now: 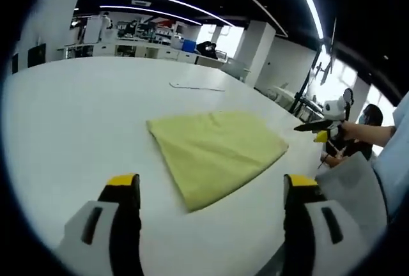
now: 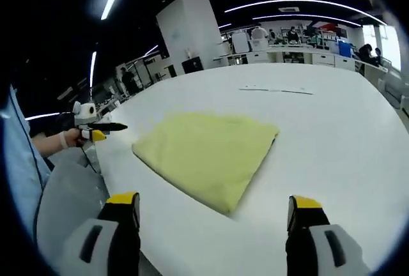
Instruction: Fold the garment on the visible template until the final outline fits inside the template.
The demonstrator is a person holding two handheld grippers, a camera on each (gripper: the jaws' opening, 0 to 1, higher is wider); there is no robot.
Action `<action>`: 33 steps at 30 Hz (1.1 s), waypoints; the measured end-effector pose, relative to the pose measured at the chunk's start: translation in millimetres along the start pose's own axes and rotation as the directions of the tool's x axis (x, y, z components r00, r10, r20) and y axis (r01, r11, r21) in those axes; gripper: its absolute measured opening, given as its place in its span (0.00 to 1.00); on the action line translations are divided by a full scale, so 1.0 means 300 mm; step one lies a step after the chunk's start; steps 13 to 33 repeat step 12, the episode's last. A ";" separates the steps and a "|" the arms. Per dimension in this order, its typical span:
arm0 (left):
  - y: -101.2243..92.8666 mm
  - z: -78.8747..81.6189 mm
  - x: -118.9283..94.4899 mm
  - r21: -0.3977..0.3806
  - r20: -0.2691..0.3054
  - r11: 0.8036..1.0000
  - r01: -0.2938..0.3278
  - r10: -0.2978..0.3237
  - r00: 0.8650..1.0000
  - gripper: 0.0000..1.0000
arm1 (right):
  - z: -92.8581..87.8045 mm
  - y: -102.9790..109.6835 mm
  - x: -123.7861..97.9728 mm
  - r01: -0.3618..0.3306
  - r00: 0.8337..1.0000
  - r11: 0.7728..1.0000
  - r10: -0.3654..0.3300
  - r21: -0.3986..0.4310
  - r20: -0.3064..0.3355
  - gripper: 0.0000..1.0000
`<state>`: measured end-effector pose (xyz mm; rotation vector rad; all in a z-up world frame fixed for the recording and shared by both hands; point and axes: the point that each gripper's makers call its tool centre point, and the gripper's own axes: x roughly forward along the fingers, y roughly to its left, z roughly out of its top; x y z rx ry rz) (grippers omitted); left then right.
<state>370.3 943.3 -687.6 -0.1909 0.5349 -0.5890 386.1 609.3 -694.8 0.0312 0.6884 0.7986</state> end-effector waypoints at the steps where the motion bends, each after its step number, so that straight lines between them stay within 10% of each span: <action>1: -0.002 0.001 -0.001 0.003 0.002 1.000 -0.001 0.001 1.000 0.92 | 0.005 0.000 -0.006 0.008 1.000 1.000 -0.008 0.006 0.008 0.96; 33: -0.046 -0.002 -0.027 -0.002 0.033 1.000 0.000 0.000 0.999 0.92 | -0.029 0.077 0.010 -0.014 1.000 1.000 0.014 0.013 0.001 0.96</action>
